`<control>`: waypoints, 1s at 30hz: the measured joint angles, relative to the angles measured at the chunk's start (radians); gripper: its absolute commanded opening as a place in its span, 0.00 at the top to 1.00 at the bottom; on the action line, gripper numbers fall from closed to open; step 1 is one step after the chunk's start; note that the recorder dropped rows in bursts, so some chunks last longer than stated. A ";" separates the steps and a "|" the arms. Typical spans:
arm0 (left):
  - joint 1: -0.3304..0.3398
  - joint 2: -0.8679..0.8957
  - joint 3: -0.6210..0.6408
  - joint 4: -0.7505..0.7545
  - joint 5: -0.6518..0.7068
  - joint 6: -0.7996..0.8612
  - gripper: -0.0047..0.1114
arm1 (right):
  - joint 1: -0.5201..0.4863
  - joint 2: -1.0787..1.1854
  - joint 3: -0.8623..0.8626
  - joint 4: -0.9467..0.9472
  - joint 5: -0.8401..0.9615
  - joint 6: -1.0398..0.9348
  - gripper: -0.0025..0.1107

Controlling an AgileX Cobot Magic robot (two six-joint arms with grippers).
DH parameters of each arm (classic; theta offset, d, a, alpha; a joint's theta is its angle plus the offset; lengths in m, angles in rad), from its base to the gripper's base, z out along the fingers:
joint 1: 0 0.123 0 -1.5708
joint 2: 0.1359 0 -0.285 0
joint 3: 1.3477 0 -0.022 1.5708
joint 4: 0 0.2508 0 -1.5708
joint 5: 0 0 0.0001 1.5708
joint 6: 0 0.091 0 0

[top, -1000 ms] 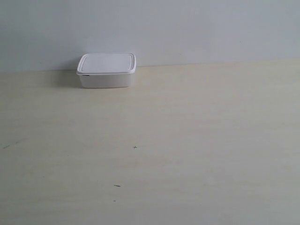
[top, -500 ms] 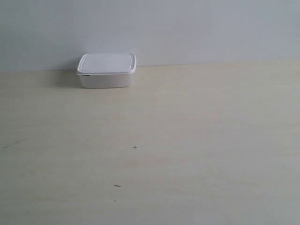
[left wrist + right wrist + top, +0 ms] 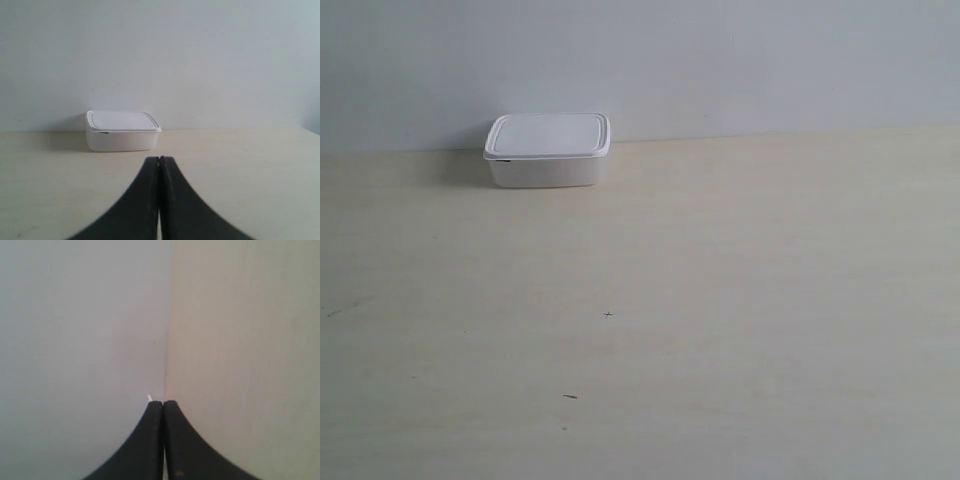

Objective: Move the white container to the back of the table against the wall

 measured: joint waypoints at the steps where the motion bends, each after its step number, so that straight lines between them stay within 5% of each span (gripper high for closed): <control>1: 0.000 0.000 0.000 0.000 0.000 0.000 0.96 | 0.000 0.000 0.004 0.002 0.000 0.000 0.98; 30: 0.000 0.000 0.000 0.000 0.000 0.000 0.96 | 0.000 0.000 0.039 0.006 -0.002 0.000 0.98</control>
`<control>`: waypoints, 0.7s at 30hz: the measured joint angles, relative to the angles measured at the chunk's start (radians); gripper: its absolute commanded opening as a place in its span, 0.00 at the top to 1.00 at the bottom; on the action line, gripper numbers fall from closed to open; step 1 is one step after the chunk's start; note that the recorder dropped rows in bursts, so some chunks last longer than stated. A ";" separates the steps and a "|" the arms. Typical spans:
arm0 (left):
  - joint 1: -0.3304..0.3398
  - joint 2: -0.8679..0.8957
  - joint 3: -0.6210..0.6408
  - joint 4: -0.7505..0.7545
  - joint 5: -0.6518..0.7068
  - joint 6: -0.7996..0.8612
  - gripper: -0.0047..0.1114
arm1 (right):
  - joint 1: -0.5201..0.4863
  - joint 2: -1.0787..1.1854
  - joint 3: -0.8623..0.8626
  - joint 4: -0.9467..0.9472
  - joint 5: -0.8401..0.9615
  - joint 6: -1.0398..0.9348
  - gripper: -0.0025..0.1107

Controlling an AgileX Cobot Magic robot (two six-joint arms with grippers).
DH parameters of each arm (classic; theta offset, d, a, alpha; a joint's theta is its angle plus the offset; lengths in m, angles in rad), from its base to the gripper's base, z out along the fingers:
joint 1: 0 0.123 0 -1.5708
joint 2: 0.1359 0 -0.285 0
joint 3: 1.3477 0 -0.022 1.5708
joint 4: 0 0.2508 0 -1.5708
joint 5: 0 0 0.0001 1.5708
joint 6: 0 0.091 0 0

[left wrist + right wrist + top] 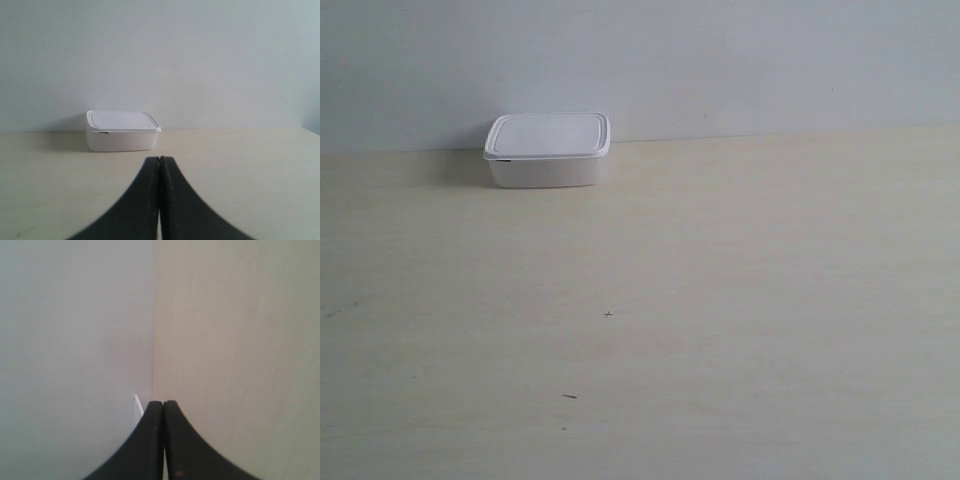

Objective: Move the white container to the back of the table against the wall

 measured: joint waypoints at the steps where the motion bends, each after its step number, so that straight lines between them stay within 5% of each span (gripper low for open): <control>1: 0.000 0.000 0.000 0.000 0.000 0.000 0.96 | 0.000 0.000 0.000 0.000 0.000 0.000 0.98; 16: 0.000 0.000 0.000 -0.036 0.000 0.006 0.96 | 0.000 0.000 0.000 0.000 0.000 0.000 0.98; 19: 0.000 0.000 0.000 -0.364 0.068 0.128 0.96 | 0.000 0.000 0.000 0.000 0.000 0.000 0.98; 21: 0.000 0.000 0.000 -0.718 0.067 0.417 0.96 | 0.000 0.000 0.000 0.000 0.000 0.000 0.98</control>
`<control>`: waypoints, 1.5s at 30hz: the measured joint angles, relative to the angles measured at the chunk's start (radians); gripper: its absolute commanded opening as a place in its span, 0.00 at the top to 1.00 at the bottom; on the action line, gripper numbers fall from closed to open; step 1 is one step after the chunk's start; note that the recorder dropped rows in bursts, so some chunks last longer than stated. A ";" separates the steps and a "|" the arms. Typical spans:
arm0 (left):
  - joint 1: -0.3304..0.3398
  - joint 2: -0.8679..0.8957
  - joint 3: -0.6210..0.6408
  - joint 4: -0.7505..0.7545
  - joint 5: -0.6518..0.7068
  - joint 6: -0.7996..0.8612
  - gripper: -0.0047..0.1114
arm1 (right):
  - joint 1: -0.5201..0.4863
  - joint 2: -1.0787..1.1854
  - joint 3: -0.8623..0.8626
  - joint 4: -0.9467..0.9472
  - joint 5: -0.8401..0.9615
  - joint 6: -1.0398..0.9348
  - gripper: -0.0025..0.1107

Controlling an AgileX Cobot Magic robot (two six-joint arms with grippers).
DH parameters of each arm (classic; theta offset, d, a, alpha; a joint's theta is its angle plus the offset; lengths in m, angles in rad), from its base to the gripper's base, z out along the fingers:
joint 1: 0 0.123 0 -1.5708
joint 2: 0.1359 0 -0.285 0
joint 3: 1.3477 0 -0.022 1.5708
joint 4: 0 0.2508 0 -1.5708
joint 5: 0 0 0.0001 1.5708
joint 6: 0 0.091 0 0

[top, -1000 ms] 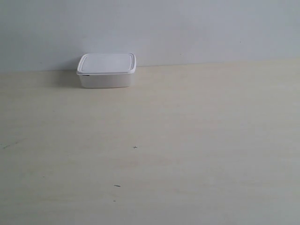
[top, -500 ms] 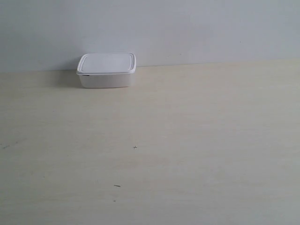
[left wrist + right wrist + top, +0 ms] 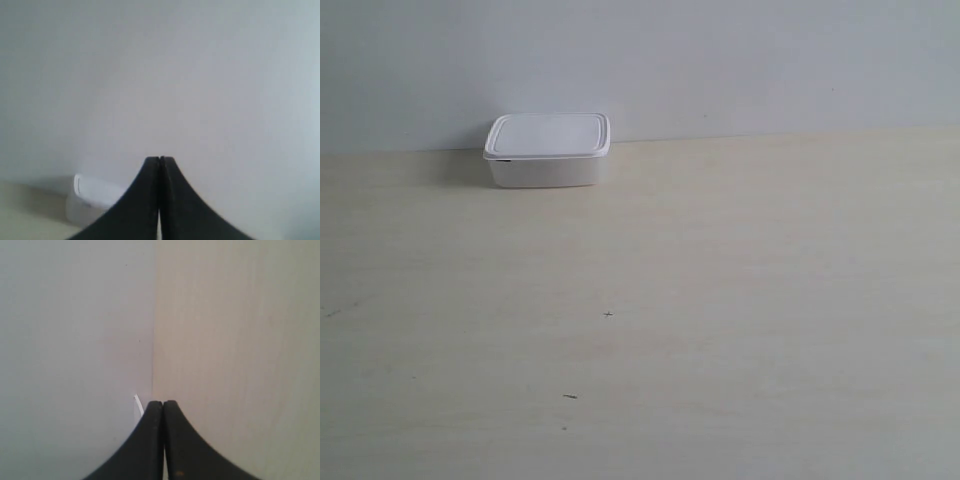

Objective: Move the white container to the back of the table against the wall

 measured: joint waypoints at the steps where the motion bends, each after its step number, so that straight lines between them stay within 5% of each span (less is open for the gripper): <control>1: 0.000 0.000 0.000 -0.094 -0.014 0.110 0.96 | 0.000 0.000 0.000 0.000 0.000 0.000 0.98; 5: 0.000 0.000 0.000 -0.426 -0.116 0.693 0.96 | 0.000 0.000 0.000 0.000 0.000 0.000 0.98; 9: 0.000 0.000 0.000 -0.775 0.075 1.134 0.96 | 0.000 0.000 0.000 0.000 0.000 0.000 0.98; 15: 0.000 0.000 0.000 -0.812 0.476 1.248 0.96 | 0.000 0.000 0.000 0.000 0.000 0.000 0.98; 25: 0.000 0.000 0.000 -0.814 0.711 1.366 0.96 | 0.000 0.000 0.000 0.000 0.000 0.000 0.98; 45: 0.000 0.000 0.000 -0.814 0.751 1.378 0.96 | 0.000 0.000 0.000 0.000 0.000 0.000 0.98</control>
